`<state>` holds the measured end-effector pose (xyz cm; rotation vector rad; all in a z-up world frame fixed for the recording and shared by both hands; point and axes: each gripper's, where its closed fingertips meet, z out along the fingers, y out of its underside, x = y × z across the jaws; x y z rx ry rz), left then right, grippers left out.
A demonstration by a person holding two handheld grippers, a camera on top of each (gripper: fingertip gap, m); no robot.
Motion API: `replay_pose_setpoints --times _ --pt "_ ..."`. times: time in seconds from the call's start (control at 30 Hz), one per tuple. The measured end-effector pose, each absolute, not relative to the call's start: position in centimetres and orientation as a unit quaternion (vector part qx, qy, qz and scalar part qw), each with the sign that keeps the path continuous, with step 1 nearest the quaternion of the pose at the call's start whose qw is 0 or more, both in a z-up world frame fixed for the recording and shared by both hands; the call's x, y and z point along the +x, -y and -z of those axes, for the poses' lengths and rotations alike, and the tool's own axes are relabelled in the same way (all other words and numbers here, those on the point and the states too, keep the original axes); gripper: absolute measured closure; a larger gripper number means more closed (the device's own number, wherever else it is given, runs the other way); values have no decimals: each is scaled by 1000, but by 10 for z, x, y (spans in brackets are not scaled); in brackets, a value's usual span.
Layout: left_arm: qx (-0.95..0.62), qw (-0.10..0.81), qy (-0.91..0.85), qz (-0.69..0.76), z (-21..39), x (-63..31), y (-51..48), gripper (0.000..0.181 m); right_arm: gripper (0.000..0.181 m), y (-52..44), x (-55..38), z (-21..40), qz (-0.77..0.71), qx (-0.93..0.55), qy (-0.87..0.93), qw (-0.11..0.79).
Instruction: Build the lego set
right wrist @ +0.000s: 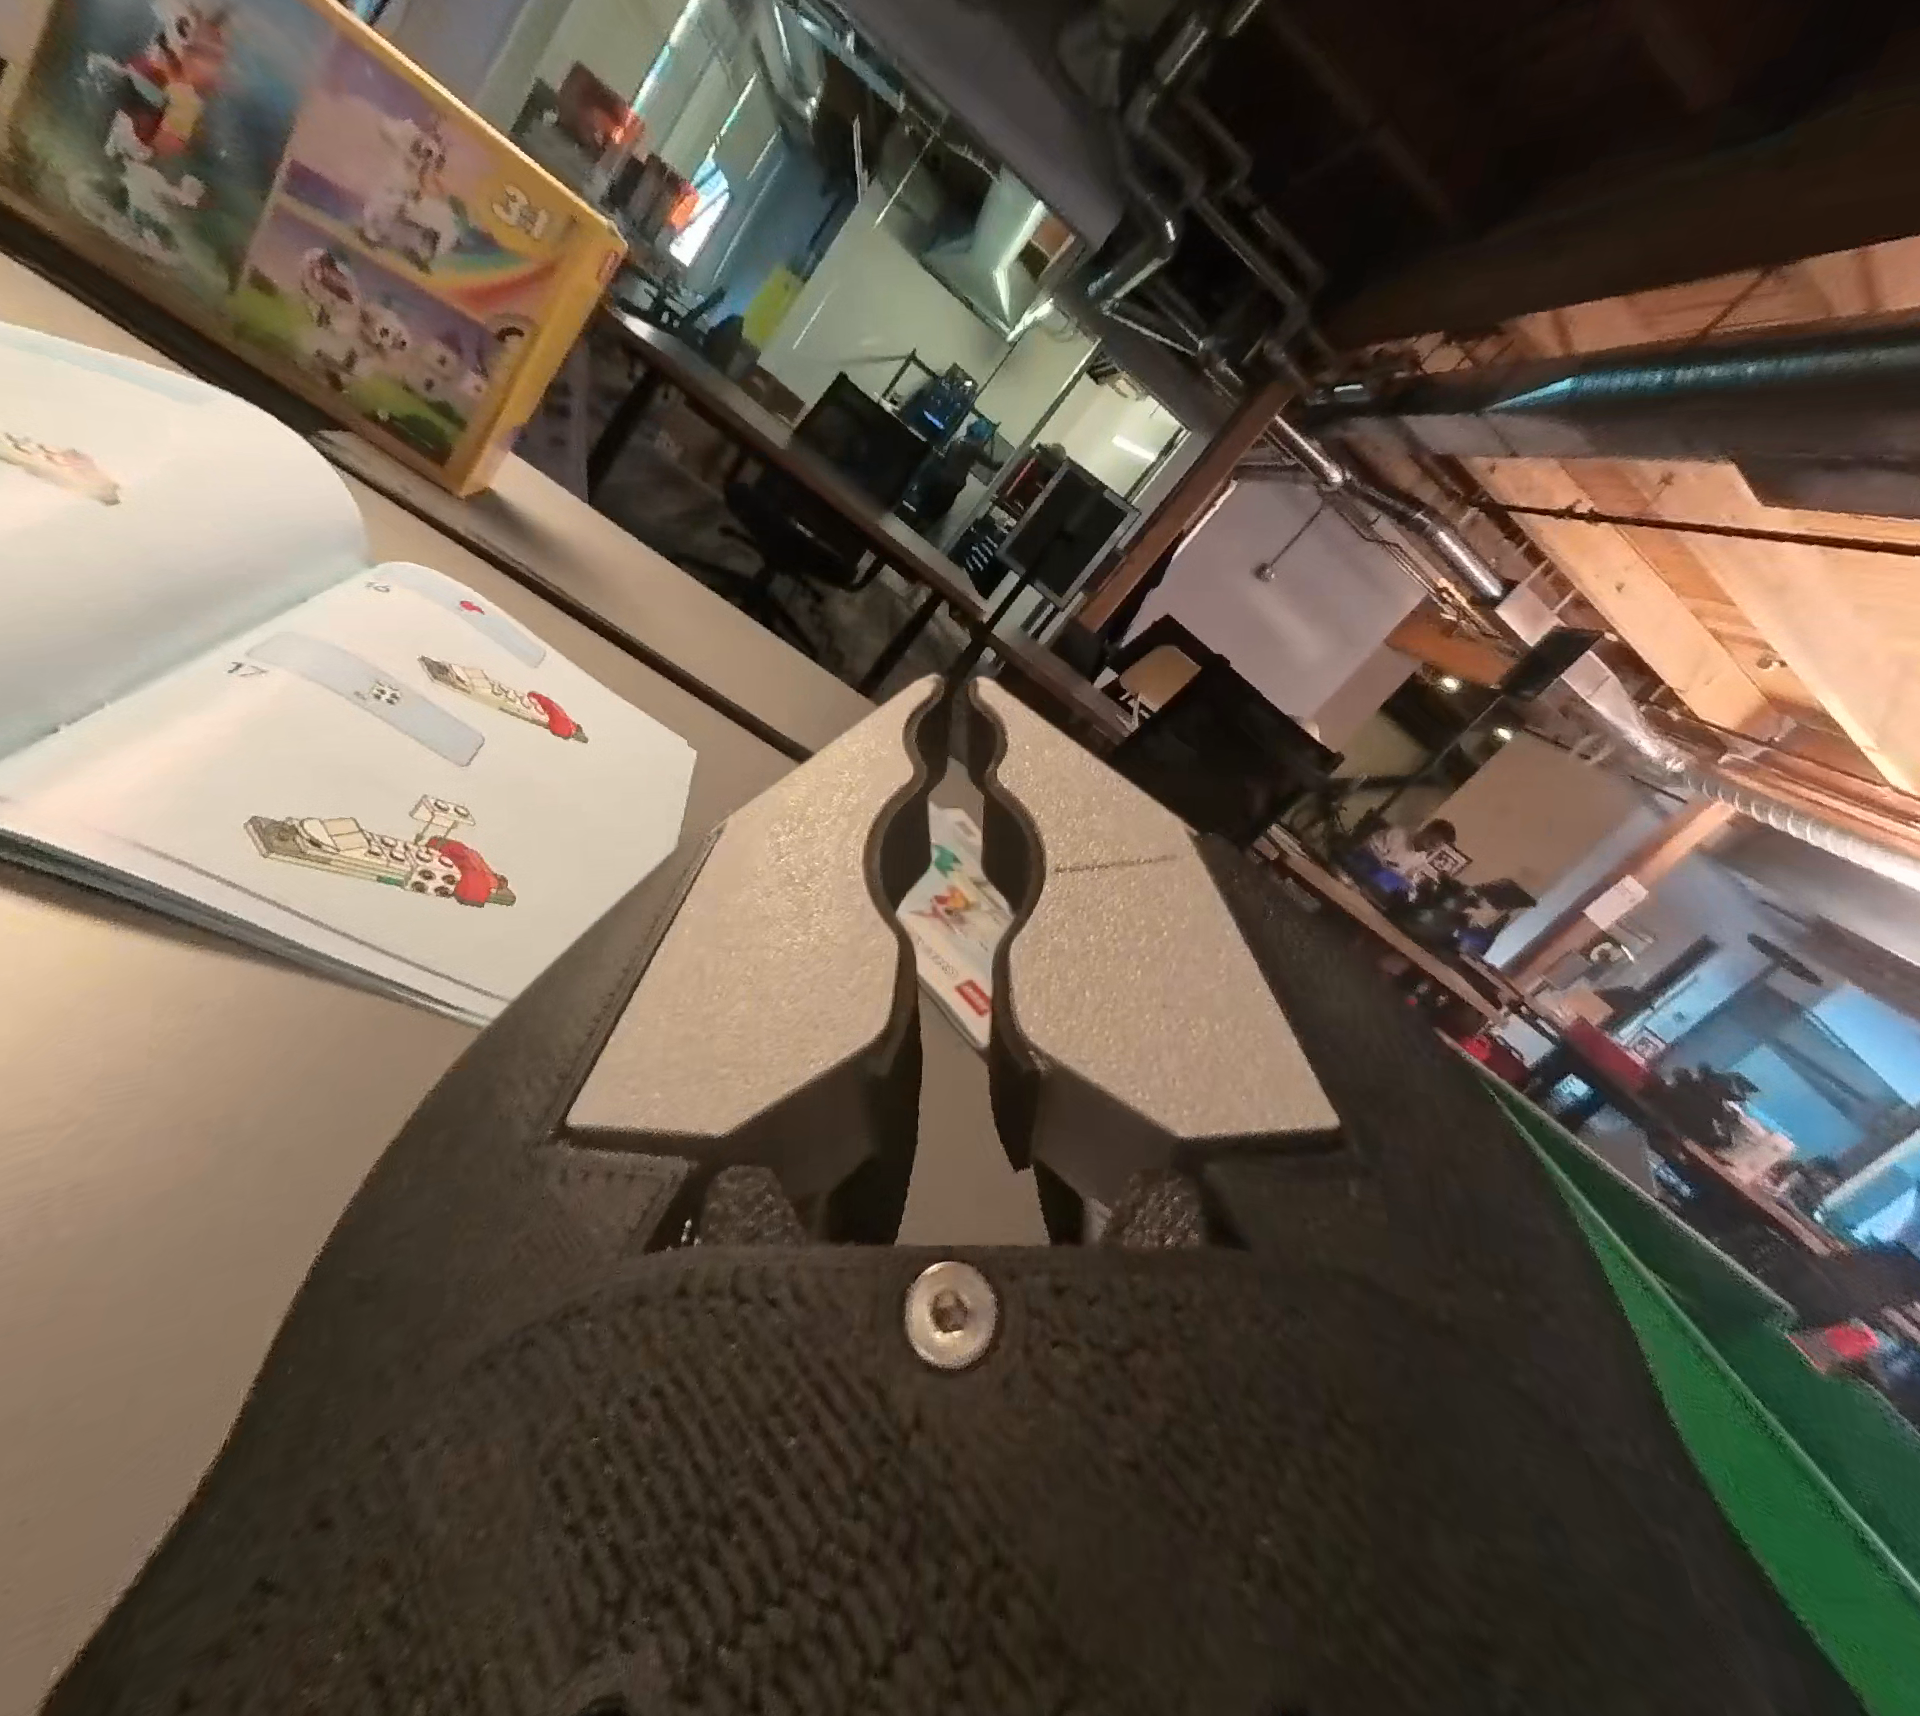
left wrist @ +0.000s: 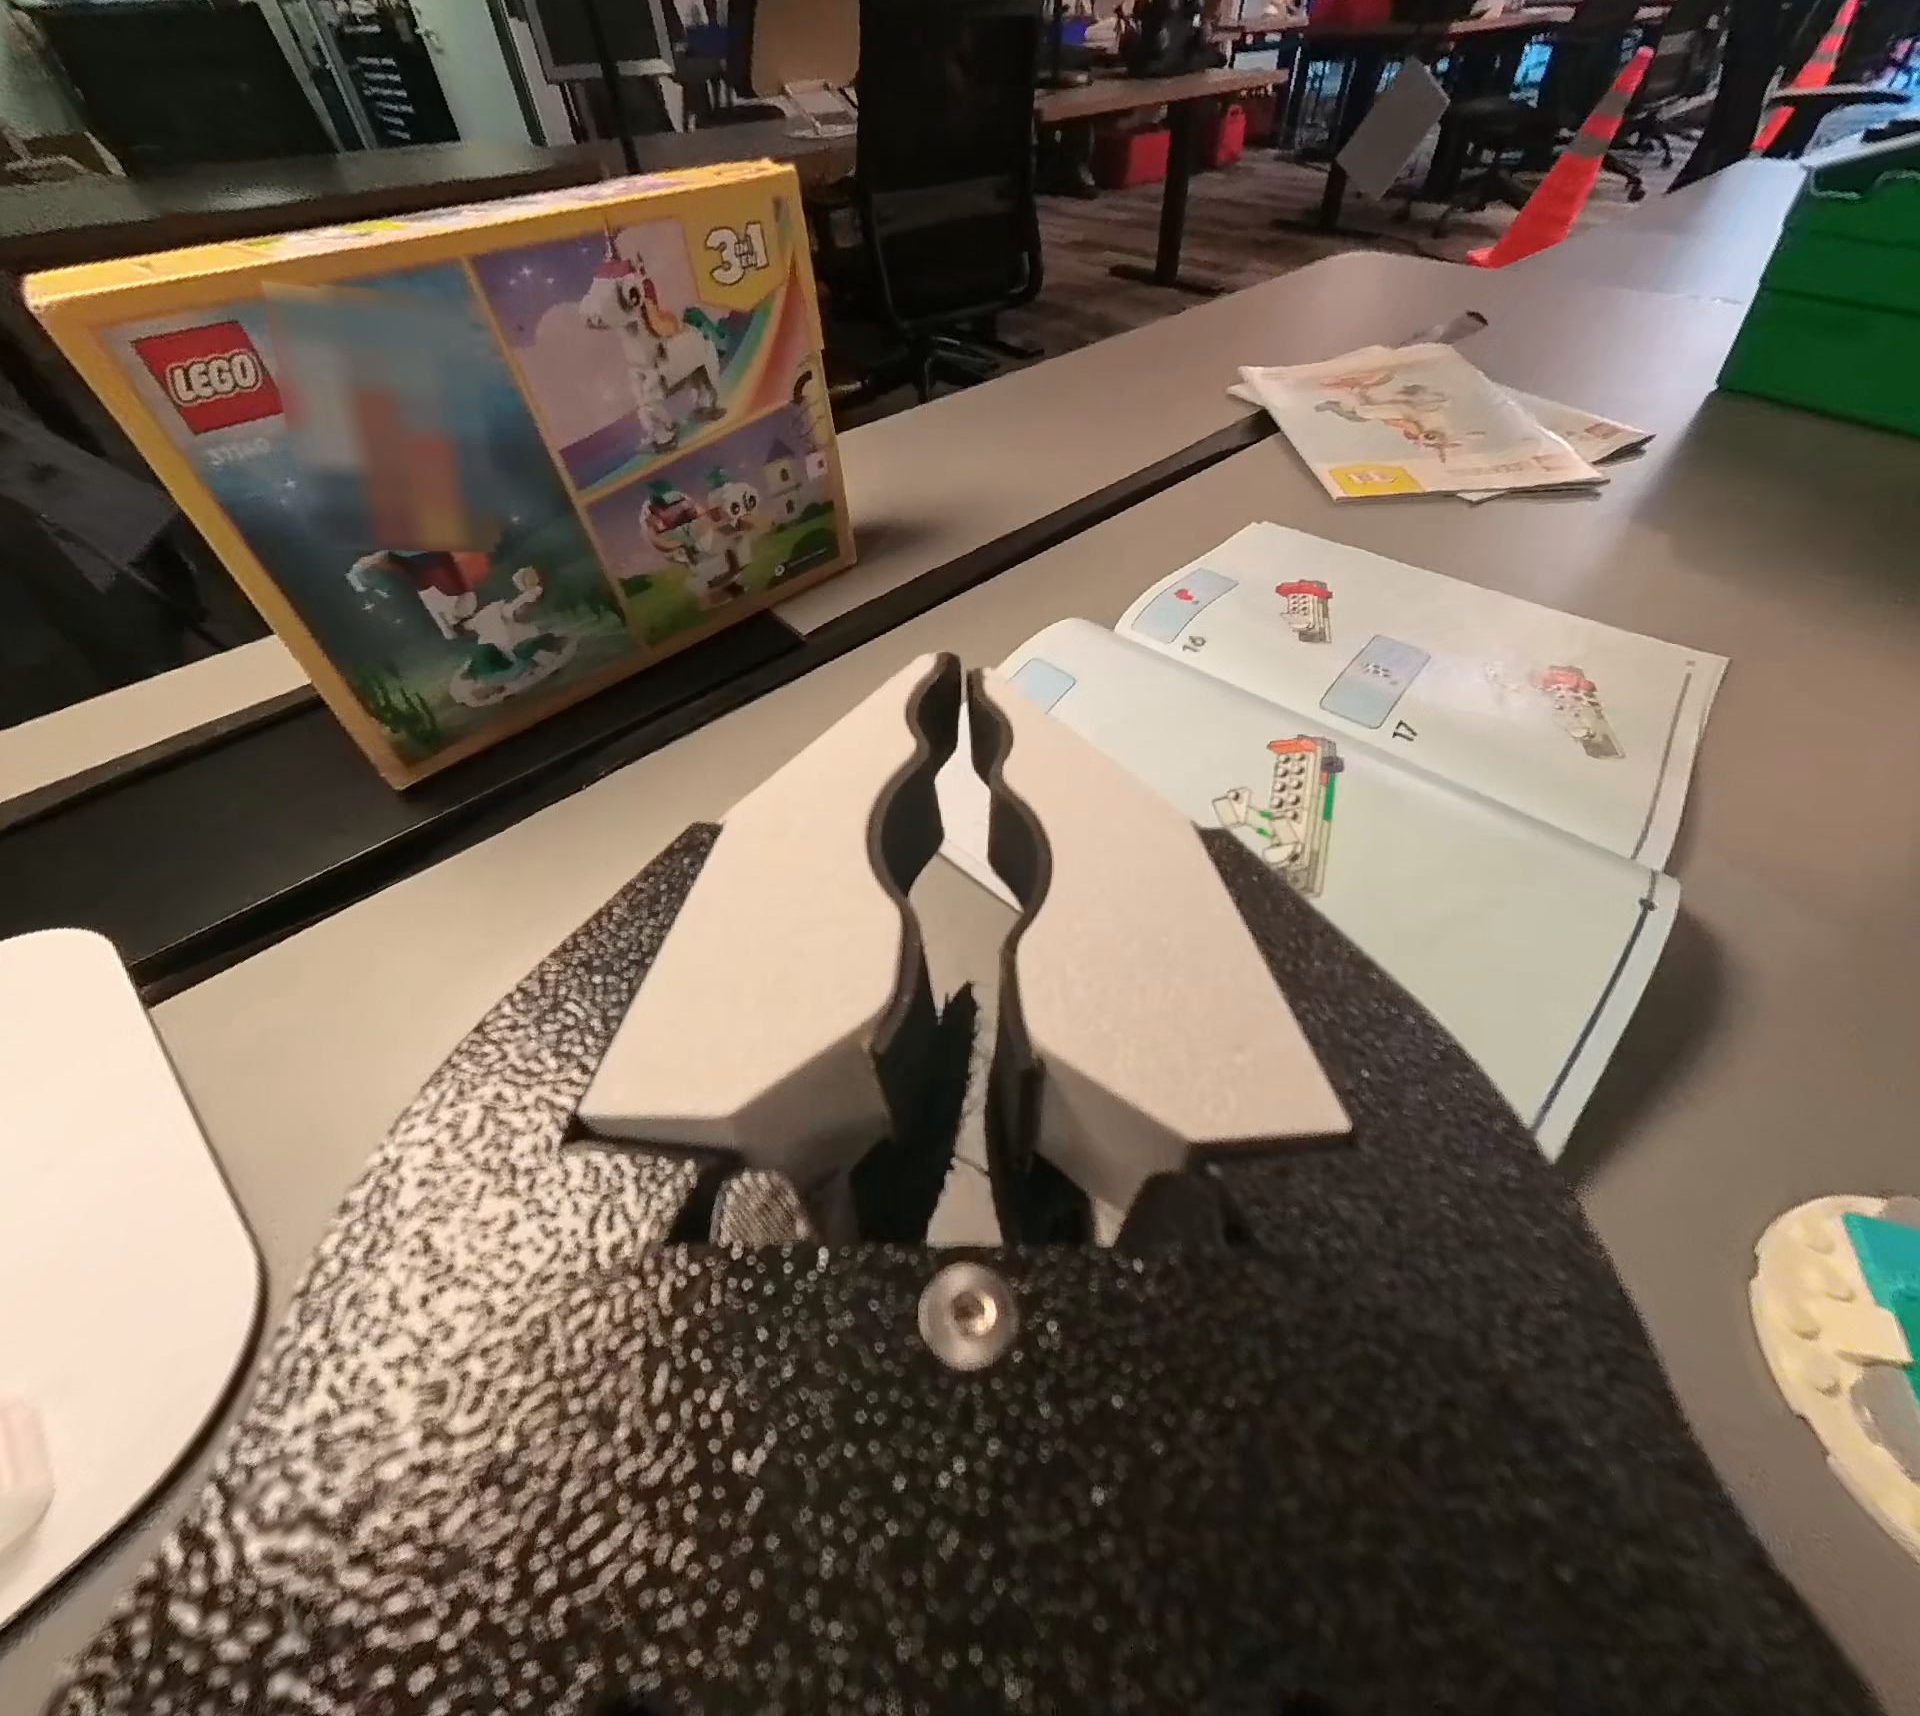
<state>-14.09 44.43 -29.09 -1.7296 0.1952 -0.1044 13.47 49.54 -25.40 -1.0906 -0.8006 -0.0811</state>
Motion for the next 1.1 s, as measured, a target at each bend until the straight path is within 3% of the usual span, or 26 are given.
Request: replay_pose_setpoints --times 0.03,0.37,0.63,1.1 --pt "-754 650 -81 45 289 -141 -444 181 181 -497 135 255 39 -507 370 778" --pt "-694 720 3 26 270 -170 -428 181 181 -493 141 246 -55 -503 336 794" --pt "-649 757 -56 -54 253 -150 -413 181 181 -494 141 245 -80 -508 326 793" --pt "-658 750 -66 -35 258 -144 -417 181 181 -495 137 250 -76 -510 339 787"
